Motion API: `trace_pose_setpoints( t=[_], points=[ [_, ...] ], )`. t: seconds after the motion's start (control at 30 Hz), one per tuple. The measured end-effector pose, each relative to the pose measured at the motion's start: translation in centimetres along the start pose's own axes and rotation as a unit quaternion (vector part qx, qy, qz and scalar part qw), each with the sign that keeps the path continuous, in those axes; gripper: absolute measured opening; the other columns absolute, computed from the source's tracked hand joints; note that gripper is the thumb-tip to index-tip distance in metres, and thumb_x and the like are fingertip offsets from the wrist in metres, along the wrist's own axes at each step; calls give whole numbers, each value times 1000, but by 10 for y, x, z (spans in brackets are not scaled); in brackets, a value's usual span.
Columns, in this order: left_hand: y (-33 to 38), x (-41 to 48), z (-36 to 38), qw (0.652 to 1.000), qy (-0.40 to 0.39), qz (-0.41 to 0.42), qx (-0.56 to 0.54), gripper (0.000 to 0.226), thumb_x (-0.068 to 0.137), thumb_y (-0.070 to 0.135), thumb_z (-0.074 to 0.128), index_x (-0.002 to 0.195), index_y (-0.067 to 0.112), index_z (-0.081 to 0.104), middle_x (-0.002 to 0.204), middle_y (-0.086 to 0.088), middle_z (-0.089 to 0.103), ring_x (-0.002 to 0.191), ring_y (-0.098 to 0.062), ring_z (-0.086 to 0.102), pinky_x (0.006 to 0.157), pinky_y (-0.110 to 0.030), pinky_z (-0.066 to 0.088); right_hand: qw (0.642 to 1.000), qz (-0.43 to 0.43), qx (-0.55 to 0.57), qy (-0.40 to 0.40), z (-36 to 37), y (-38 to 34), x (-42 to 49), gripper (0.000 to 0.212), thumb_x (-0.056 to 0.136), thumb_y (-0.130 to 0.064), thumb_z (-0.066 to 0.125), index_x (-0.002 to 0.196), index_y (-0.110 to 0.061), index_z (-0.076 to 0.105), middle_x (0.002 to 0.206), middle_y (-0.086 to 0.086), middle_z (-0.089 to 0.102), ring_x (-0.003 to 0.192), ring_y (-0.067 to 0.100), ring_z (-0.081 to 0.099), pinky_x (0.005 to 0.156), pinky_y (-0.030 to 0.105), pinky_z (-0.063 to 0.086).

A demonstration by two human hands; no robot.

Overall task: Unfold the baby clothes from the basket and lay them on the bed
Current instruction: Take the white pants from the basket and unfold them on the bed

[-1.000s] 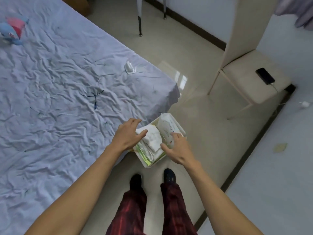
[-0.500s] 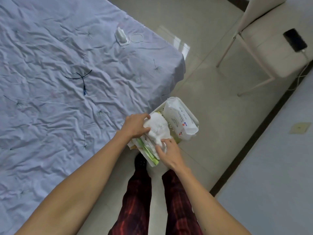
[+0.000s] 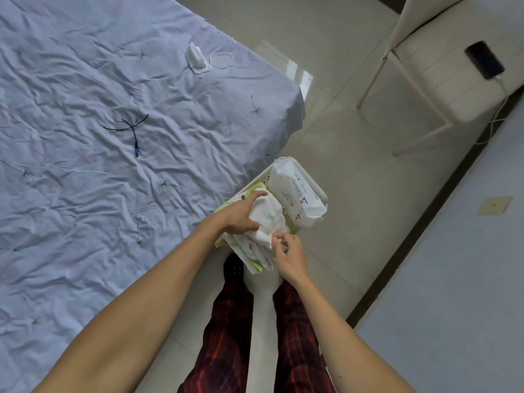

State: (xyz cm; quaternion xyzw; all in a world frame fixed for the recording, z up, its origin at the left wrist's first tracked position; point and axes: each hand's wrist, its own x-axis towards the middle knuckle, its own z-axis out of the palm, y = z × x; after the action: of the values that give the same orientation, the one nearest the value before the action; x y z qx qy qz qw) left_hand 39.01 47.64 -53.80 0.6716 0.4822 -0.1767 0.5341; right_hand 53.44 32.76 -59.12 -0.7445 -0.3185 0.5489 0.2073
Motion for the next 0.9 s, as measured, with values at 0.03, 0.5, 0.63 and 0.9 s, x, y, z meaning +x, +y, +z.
trace_pose_setpoints(
  t=[0.03,0.5,0.63,0.9],
  points=[
    [2,-7,0,1000,5,15,-21,81,88,5,67,157,26,30,158,-10,41,135,-28,49,110,-36,42,1000,15,24,1,-2,-2,-3,5,100,-35,58,98,-34,63,132,1,47,113,13,51,93,25,38],
    [46,-170,-30,917,204,115,-324,62,89,2,66,135,41,55,130,20,63,110,-16,71,90,-36,62,968,-77,212,-108,-81,-110,-65,76,65,-53,91,123,-42,43,141,0,50,121,21,64,97,44,57],
    [50,-229,-33,876,294,122,-363,61,89,7,73,136,42,55,134,23,61,109,-16,72,87,-35,62,969,-215,87,-90,-94,-172,-94,70,72,-48,88,124,-45,41,136,-1,54,126,24,58,102,51,51],
    [25,-355,-11,762,475,130,-420,63,86,16,82,137,43,55,132,13,63,108,-18,73,79,-30,62,883,-415,-64,-209,-58,-287,-167,47,86,-32,80,128,-34,59,138,-12,58,130,12,53,109,49,45]
  ],
)
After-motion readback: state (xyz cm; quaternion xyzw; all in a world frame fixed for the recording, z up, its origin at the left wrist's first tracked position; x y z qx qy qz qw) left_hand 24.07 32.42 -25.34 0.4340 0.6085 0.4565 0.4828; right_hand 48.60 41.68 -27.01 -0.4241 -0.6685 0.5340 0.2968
